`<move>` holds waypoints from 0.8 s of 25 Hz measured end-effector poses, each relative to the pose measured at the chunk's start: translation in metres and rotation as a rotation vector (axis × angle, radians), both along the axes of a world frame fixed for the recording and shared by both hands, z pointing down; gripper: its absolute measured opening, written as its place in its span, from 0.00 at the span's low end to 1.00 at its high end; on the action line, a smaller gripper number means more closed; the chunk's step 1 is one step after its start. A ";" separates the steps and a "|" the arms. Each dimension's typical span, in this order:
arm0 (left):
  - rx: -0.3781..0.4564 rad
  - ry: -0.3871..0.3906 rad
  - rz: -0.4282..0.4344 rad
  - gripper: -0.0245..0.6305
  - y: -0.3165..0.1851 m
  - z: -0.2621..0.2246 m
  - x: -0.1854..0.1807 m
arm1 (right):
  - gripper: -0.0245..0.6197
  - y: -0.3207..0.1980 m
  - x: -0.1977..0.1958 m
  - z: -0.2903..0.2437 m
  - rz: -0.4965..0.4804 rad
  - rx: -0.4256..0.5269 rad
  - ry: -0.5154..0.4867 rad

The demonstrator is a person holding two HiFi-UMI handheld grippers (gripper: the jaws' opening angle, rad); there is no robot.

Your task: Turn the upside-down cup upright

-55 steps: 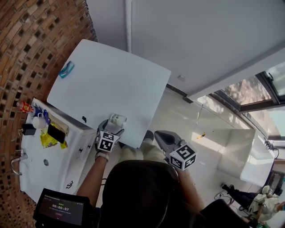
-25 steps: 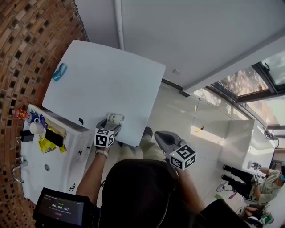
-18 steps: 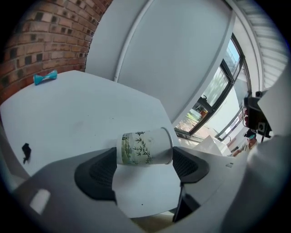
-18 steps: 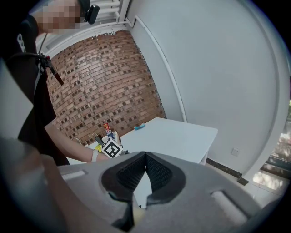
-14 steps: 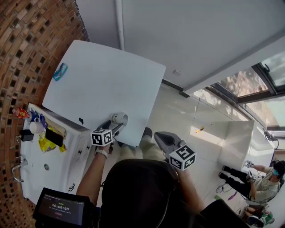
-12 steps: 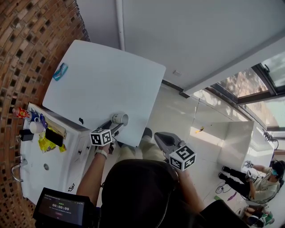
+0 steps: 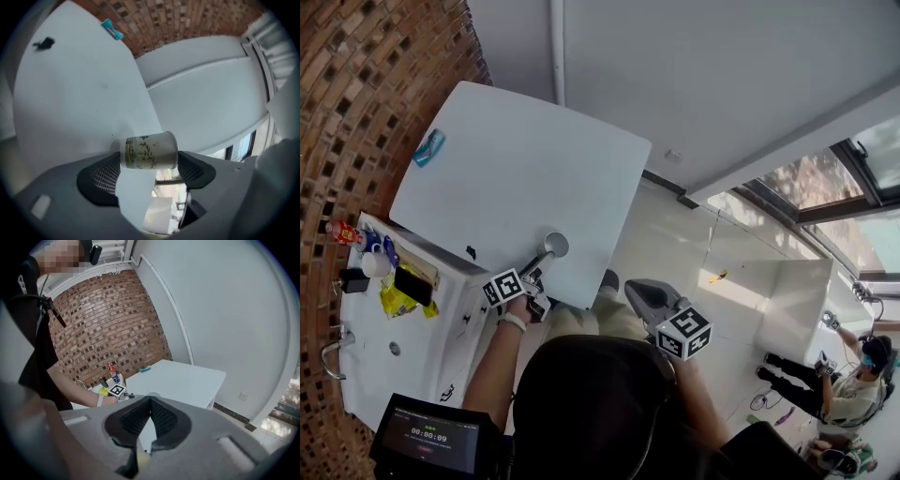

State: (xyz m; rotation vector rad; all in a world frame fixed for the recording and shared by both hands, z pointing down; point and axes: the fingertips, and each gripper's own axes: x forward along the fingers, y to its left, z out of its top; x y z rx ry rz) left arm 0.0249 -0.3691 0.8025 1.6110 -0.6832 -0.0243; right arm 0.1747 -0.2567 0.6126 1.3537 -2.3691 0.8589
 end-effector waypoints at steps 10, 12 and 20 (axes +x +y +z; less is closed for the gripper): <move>-0.150 0.308 -0.208 0.67 0.000 -0.002 -0.015 | 0.03 0.003 -0.004 0.001 -0.008 -0.007 0.002; -0.133 0.292 -0.204 0.67 0.001 0.001 -0.016 | 0.03 0.002 -0.005 0.001 -0.011 -0.007 0.002; -0.121 0.274 -0.179 0.70 0.010 0.008 -0.024 | 0.03 0.005 -0.010 0.002 -0.015 -0.008 0.006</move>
